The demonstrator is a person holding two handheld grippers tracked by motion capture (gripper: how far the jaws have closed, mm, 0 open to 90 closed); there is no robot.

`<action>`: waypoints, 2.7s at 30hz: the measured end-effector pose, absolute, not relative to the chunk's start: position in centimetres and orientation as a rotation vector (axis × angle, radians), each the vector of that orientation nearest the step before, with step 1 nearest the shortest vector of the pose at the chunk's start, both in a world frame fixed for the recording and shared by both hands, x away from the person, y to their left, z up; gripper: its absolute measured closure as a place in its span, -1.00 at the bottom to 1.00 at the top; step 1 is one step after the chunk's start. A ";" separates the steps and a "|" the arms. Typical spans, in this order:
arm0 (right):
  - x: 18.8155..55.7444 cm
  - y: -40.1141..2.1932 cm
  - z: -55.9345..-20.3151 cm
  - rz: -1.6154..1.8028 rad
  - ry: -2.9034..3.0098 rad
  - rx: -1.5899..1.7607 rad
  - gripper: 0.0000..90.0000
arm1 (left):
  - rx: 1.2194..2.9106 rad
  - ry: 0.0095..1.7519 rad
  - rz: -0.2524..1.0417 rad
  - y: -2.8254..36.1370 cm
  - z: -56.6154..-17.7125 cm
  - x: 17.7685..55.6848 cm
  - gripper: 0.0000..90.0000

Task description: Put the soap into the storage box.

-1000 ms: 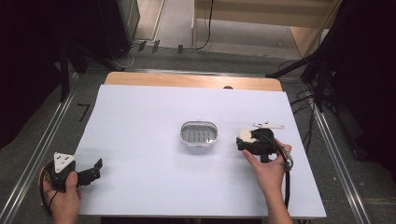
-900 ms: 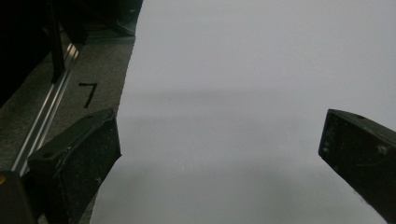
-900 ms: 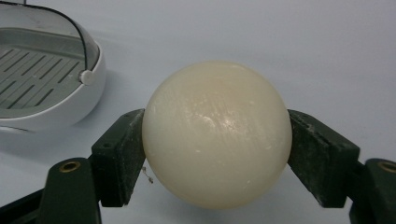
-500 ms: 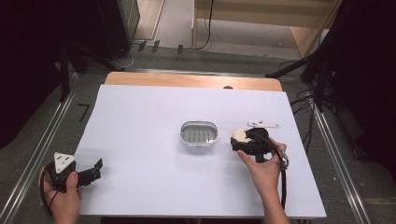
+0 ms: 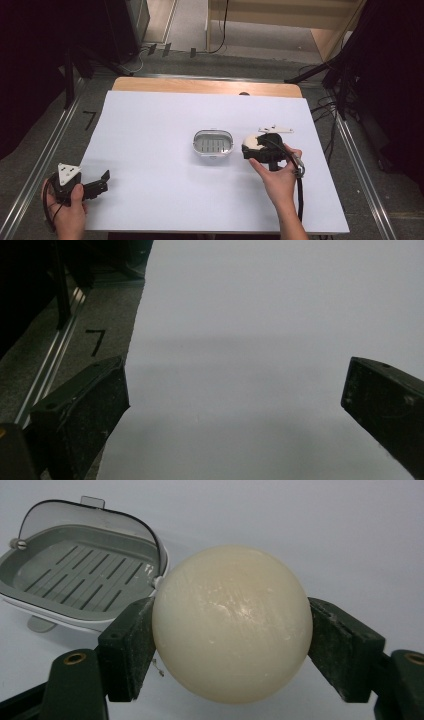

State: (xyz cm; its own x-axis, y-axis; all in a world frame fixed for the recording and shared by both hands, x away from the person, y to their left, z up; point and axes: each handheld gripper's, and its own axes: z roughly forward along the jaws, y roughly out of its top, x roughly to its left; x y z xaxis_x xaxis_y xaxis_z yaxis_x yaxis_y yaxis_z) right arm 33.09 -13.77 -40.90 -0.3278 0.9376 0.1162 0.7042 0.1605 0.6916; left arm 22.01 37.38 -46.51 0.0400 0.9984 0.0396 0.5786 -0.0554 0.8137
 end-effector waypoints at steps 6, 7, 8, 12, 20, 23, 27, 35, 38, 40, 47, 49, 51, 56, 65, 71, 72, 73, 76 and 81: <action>33.4 -12.8 -40.6 0.962 2.120 1.552 -0.44 | 1.703 1.604 0.866 37.4 -46.5 22.0 -1.00; 33.5 -12.4 -40.5 0.968 2.124 1.549 -0.44 | 1.703 1.603 0.867 37.4 -46.5 22.0 -1.00; 33.6 -12.2 -40.5 0.971 2.130 1.543 -0.44 | 1.704 1.603 0.867 37.4 -46.5 22.0 -1.00; 33.7 -11.6 -40.3 0.977 2.138 1.529 -0.44 | 1.703 1.603 0.867 37.4 -46.5 22.0 -1.00; 34.0 -10.4 -40.3 0.980 2.160 1.517 -0.44 | 1.704 1.602 0.867 37.4 -46.5 22.0 -1.00; 34.2 -10.0 -40.2 0.981 2.161 1.517 -0.44 | 1.704 1.603 0.865 37.4 -46.5 22.0 -1.00; 34.3 -9.6 -40.1 0.987 2.169 1.510 -0.44 | 1.705 1.603 0.867 37.4 -46.5 22.0 -1.00; 34.6 -8.4 -40.1 0.986 2.189 1.495 -0.44 | 1.700 1.600 0.864 37.4 -46.5 22.0 -1.00; 34.7 -8.2 -40.1 0.990 2.193 1.498 -0.44 | 1.700 1.602 0.864 37.5 -46.5 22.0 -1.00; 34.8 -7.7 -40.0 0.989 2.200 1.489 -0.44 | 1.703 1.603 0.864 37.4 -46.5 22.0 -1.00; 35.0 -6.8 -40.0 0.995 2.213 1.476 -0.44 | 1.701 1.603 0.862 37.5 -46.5 22.0 -1.00; 35.0 -6.5 -40.0 0.995 2.217 1.474 -0.44 | 1.701 1.602 0.863 37.5 -46.5 22.0 -1.00; 35.1 -6.1 -40.1 0.993 2.224 1.469 -0.44 | 1.698 1.601 0.857 37.5 -46.5 22.0 -1.00; 35.2 -5.5 -40.2 0.994 2.232 1.468 -0.44 | 1.701 1.604 0.860 37.5 -46.5 22.0 -1.00; 35.5 -4.9 -40.7 0.988 2.250 1.472 -0.44 | 1.698 1.601 0.857 37.5 -46.5 22.0 -1.00; 35.7 -4.6 -41.0 0.984 2.256 1.478 -0.44 | 1.699 1.601 0.857 37.5 -46.5 22.0 -1.00; 35.7 -4.5 -41.0 0.981 2.259 1.481 -0.44 | 1.699 1.601 0.858 37.5 -46.5 22.0 -1.00; 35.7 -4.4 -41.1 0.982 2.261 1.478 -0.44 | 1.699 1.601 0.858 37.5 -46.5 22.0 -1.00; 35.8 -4.2 -41.5 0.969 2.271 1.476 -0.44 | 1.700 1.603 0.856 37.5 -46.5 22.0 -1.00; 36.0 -3.7 -42.0 0.955 2.281 1.483 -0.44 | 1.697 1.602 0.856 37.5 -46.5 22.0 -1.00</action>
